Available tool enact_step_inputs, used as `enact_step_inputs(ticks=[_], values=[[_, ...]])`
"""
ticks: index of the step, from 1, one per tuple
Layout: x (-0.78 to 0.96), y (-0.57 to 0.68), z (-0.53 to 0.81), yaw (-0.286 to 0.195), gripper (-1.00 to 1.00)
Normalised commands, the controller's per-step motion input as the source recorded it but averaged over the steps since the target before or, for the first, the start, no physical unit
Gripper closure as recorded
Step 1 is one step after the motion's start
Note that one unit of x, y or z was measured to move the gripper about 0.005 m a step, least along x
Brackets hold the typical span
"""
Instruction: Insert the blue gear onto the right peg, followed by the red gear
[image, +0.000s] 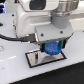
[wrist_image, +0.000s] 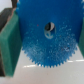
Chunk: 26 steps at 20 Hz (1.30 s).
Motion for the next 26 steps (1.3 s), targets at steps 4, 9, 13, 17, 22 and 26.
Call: enact_step_inputs(ticks=[4, 9, 13, 17, 22, 26], values=[[0.01, 0.04, 0.26, 0.000, 1.00], [0.01, 0.00, 0.24, 0.000, 1.00], [0.13, 0.00, 0.01, 0.000, 1.00], [0.23, 0.10, -0.01, 0.000, 1.00], [0.23, 0.04, -0.16, 0.000, 1.00], [0.22, 0.01, -0.22, 0.000, 1.00]])
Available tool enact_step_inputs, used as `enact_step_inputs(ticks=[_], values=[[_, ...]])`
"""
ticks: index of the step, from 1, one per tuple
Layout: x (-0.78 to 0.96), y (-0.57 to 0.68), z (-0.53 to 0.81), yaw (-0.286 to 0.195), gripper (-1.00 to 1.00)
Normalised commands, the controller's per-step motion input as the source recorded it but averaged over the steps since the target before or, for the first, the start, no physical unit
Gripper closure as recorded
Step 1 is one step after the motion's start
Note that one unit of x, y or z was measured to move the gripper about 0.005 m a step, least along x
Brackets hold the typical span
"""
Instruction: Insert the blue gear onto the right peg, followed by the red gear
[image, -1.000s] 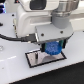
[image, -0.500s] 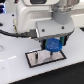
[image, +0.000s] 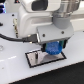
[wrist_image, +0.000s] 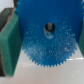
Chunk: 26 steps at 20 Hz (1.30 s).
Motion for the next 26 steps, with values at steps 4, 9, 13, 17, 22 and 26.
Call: enact_step_inputs(ticks=[4, 9, 13, 17, 22, 26], values=[[0.20, 0.00, -0.23, 0.000, 1.00], [0.12, 0.05, -0.13, 0.000, 1.00], [0.01, 0.08, 0.04, 0.000, -1.00], [-0.03, 0.07, 0.27, 0.000, -1.00], [-0.22, 0.02, 0.26, 0.000, -1.00], [-0.43, 0.14, 0.31, 0.000, -1.00]])
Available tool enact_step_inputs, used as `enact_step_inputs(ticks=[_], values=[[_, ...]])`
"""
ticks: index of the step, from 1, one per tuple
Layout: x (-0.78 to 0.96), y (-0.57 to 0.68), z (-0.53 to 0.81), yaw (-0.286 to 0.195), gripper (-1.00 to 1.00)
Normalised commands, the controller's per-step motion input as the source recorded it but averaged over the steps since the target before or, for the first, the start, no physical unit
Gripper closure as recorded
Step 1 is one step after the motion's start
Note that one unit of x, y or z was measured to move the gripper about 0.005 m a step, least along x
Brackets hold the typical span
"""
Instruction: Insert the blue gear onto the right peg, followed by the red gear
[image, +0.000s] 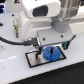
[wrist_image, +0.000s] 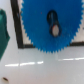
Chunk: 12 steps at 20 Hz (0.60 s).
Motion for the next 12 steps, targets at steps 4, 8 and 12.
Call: enact_step_inputs(ticks=[4, 8, 12], values=[[-0.52, 0.22, 0.32, 0.000, -1.00], [-0.55, 0.34, 0.23, 0.000, -1.00], [-0.47, 0.43, 0.12, 0.000, -1.00]])
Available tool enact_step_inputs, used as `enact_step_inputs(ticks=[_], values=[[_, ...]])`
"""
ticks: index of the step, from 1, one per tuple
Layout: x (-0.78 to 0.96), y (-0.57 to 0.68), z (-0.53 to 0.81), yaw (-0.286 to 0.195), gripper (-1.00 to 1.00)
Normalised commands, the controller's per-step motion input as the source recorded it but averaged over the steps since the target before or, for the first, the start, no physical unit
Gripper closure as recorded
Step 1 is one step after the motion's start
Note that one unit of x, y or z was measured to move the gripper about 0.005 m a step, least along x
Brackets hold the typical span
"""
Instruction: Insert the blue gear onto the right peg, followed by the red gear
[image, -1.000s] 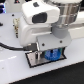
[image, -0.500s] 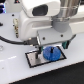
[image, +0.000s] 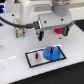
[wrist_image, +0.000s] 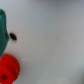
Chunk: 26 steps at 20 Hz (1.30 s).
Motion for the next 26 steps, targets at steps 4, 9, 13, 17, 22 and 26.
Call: enact_step_inputs(ticks=[4, 9, 13, 17, 22, 26], values=[[-0.36, 0.50, 0.04, 0.000, -1.00], [-0.30, 0.49, 0.00, 0.000, -1.00], [-0.37, 0.38, -0.07, 0.000, -1.00], [-0.45, 0.27, -0.19, 0.000, -1.00], [-0.43, 0.20, -0.25, 0.000, -1.00], [-0.42, 0.04, -0.27, 0.000, -1.00]])
